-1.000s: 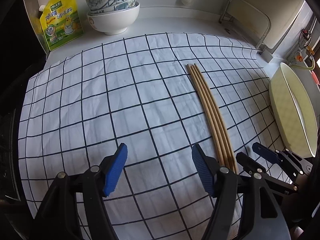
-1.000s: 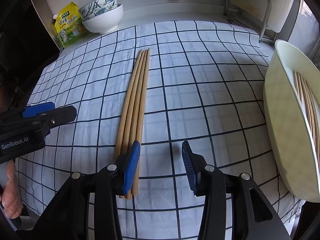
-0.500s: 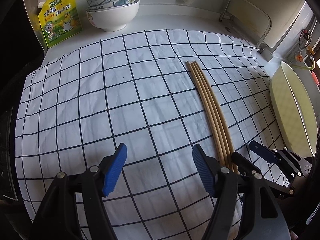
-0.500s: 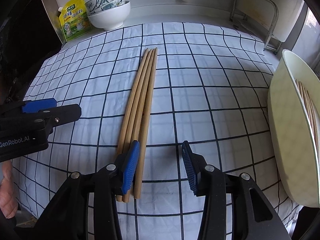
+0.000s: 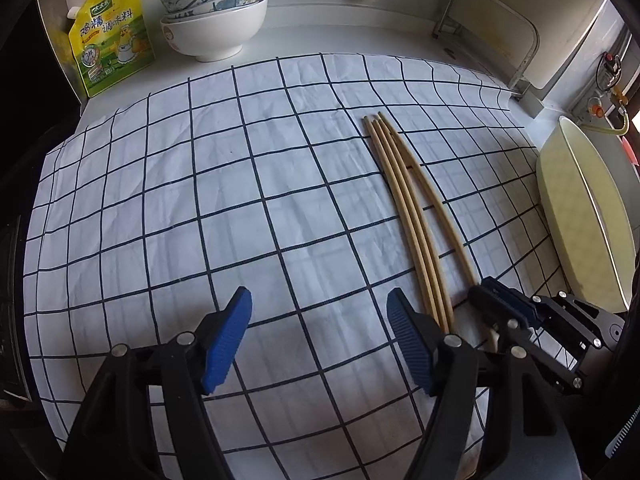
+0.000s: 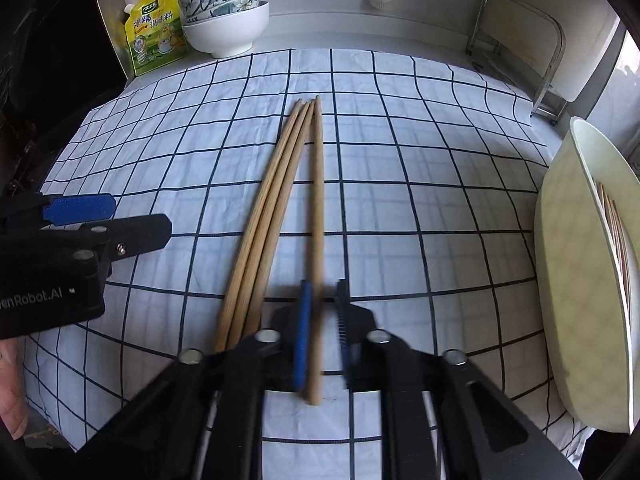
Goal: Organize utensils
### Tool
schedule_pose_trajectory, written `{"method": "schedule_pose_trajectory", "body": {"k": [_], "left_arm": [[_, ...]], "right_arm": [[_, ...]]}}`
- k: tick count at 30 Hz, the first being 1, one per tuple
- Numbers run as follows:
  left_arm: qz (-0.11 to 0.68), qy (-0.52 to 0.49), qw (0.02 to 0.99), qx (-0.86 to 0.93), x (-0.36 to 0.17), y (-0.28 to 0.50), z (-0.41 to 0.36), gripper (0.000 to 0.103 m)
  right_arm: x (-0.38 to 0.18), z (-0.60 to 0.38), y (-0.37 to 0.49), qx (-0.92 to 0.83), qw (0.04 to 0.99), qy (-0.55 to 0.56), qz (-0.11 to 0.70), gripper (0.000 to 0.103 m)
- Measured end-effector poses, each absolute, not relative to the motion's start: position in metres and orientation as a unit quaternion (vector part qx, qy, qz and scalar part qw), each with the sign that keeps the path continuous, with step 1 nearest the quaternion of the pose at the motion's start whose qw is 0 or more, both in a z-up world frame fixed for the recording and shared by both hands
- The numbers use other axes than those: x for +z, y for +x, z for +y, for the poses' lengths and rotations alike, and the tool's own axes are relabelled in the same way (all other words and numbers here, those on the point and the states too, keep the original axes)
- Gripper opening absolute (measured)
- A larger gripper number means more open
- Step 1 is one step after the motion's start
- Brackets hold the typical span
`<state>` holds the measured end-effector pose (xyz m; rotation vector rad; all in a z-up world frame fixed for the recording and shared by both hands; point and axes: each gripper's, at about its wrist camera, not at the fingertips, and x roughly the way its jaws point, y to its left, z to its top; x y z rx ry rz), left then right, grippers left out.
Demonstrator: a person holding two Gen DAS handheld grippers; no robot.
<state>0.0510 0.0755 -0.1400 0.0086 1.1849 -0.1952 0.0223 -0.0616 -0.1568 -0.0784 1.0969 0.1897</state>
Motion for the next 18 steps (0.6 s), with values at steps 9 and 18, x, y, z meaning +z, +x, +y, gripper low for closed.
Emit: {"method": "schedule_pose_trajectory", "body": {"k": [9,18], "left_arm": [[0.559,0.016,0.822,-0.11,-0.148,0.048,0.052,0.071],[0.565,0.038,0.816,-0.119,-0.158,0.051,0.031,0.071]], "right_arm": [[-0.157,-0.087,0.016,0.059,0.851,-0.016,0.522,0.006],[-0.155,-0.105,0.01,0.044,0.85,-0.001,0.525,0.006]]}}
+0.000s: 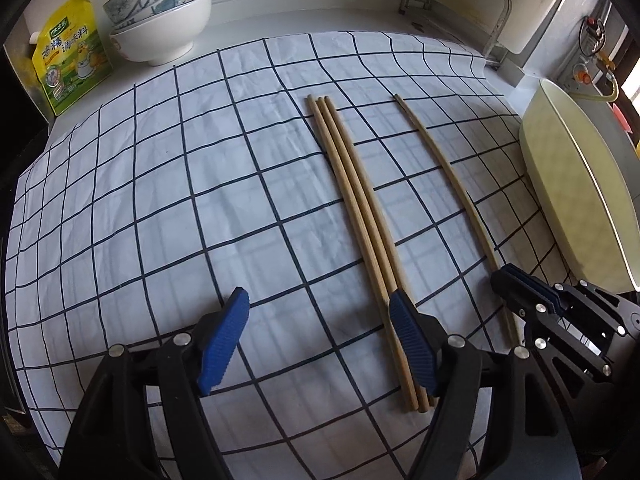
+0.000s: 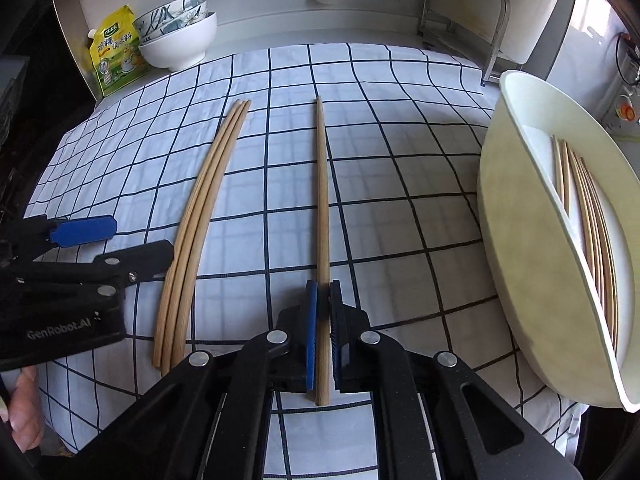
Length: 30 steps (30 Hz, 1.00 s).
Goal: Organize utensils
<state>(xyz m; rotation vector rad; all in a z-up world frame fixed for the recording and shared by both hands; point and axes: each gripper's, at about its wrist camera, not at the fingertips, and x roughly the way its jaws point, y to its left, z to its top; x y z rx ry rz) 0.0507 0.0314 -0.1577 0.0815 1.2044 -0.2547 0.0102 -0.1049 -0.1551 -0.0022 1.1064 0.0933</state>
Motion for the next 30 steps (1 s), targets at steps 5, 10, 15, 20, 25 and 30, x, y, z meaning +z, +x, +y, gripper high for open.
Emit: {"method": "schedule_pose_trajectory", "body": {"k": [5,10,15,20,25,30], "left_arm": [[0.564,0.044,0.817,-0.114,-0.161,0.054,0.028,0.072],[0.566,0.05,0.816,-0.105,-0.163,0.058,0.025,0.073],[0.557,0.069,0.823,-0.094,-0.165,0.059,0.023,0.072],[0.555,0.07,0.824,-0.087,-0.163,0.056,0.036,0.066],[0.554,0.06,0.827,-0.076,-0.163,0.056,0.051,0.065],[0.546,0.067,0.832,-0.077,-0.164,0.065,0.043,0.069]], "right_arm": [[-0.15,-0.109,0.009,0.044,0.854,0.008,0.518,0.026],[-0.145,-0.113,0.011,0.042,0.855,0.016,0.516,0.033],[-0.146,-0.114,0.011,0.04,0.854,0.015,0.518,0.039],[-0.147,-0.115,0.013,0.038,0.854,0.014,0.519,0.04],[-0.149,-0.115,0.015,0.038,0.853,0.013,0.52,0.041],[-0.155,-0.111,0.021,0.038,0.852,0.005,0.523,0.044]]}}
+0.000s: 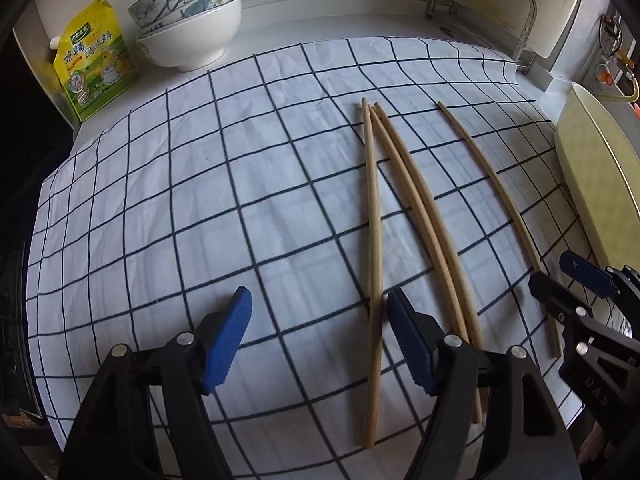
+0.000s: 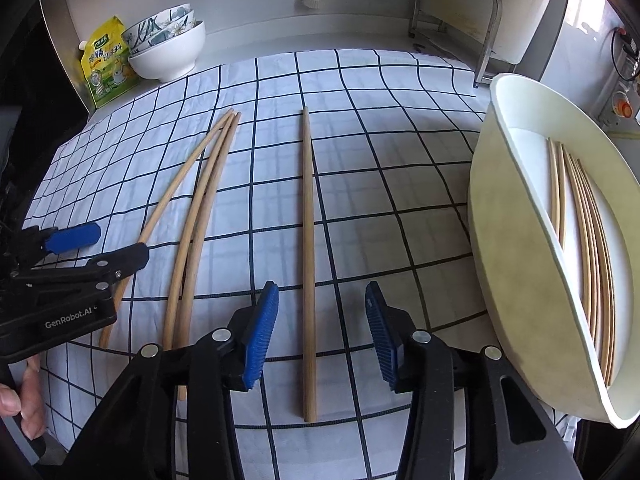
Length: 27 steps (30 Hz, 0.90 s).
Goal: Organize utensils
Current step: 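Close the right tool on a single chopstick while the left tool closes on the same one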
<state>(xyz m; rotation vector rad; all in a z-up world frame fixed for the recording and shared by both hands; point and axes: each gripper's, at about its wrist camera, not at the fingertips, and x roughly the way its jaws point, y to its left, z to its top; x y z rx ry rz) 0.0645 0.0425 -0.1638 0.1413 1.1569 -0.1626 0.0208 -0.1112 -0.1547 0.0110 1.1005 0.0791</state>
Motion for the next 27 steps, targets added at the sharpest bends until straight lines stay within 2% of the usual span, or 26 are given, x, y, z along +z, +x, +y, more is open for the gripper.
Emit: {"method": "schedule_pose_trajectory", "body": {"k": [4,6,10,12,13,14,15,16,27], "left_arm": [[0.538,0.074,0.836,-0.082,-0.163,0.072,0.034,0.069],[0.537,0.072,0.836,-0.085,-0.163,0.074,0.031,0.065],[0.536,0.073,0.835,-0.1,-0.162,0.074,0.025,0.047],[0.538,0.074,0.833,-0.108,-0.16,0.072,0.022,0.035],[0.539,0.075,0.832,-0.112,-0.16,0.071,0.021,0.025],[0.54,0.075,0.83,-0.115,-0.159,0.07,0.02,0.015],[0.542,0.074,0.829,-0.118,-0.159,0.07,0.019,0.011],[0.544,0.071,0.827,-0.121,-0.159,0.07,0.019,0.007],[0.559,0.053,0.817,-0.133,-0.141,0.059,0.035,0.007]], "right_arm": [[-0.159,-0.107,0.026,0.028,0.849,-0.006,0.527,0.043],[-0.16,-0.106,0.029,0.027,0.851,-0.006,0.525,0.043],[-0.161,-0.104,0.035,0.036,0.85,-0.007,0.526,0.042],[-0.161,-0.103,0.037,0.042,0.85,-0.007,0.525,0.032],[-0.161,-0.102,0.037,0.043,0.85,-0.009,0.525,0.028],[-0.161,-0.101,0.039,0.044,0.85,-0.009,0.525,0.016],[-0.161,-0.101,0.04,0.045,0.849,-0.009,0.526,0.006],[-0.16,-0.101,0.041,0.046,0.849,-0.007,0.527,0.006],[-0.139,-0.106,0.03,0.063,0.853,0.035,0.518,0.006]]}}
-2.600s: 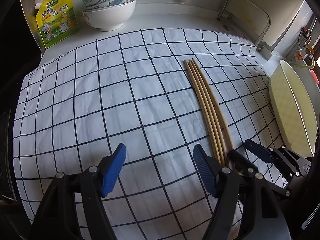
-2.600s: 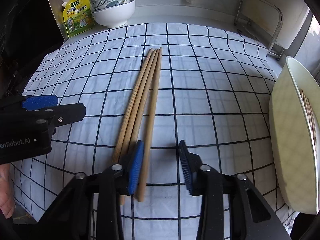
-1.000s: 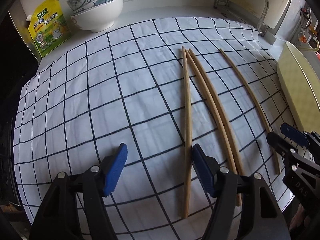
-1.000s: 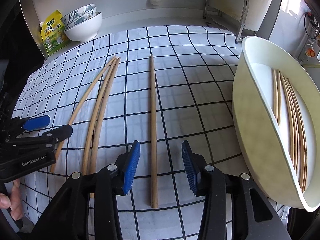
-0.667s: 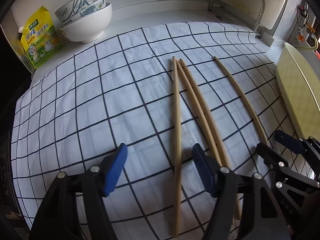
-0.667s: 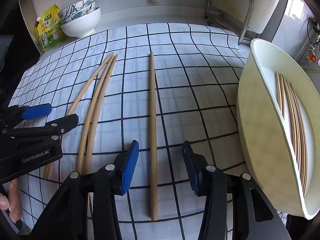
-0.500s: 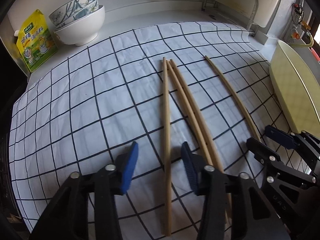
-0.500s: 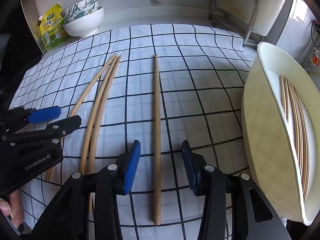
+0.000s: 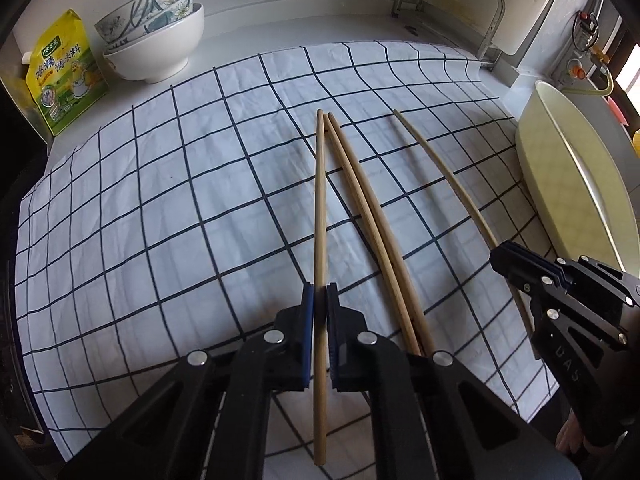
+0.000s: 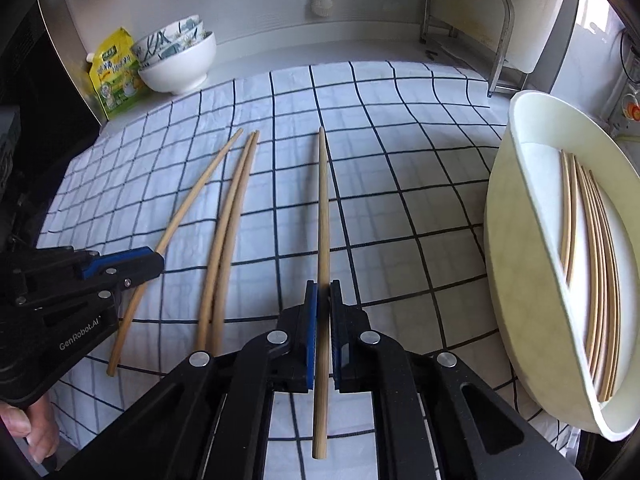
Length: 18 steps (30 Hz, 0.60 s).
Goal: Organize utensils
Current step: 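Close the right tool on a single chopstick while the left tool closes on the same one, then carry the held chopstick over the basin and open both tools to drop it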
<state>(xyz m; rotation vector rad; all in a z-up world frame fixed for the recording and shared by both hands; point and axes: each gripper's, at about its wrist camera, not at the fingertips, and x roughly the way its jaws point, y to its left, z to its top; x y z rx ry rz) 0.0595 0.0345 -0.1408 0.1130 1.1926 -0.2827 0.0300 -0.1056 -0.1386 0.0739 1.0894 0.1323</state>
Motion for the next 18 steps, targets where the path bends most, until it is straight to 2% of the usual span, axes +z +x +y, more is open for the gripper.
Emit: {"method": "schedule_pose_trajectory", "body": {"k": [11,18], "left_arm": [[0.54,0.055,0.829,-0.137,-0.092,0.051,0.029,0.007],[0.519,0.057,0.838,-0.16,-0.062,0.05,-0.005,0.007]], "right_arm": [[-0.093,-0.114,0.015,0.086,0.866,0.051,0.491,0.006],[-0.058,-0.149,0.005,0.078,0.884,0.055,0.458,0.006]]}}
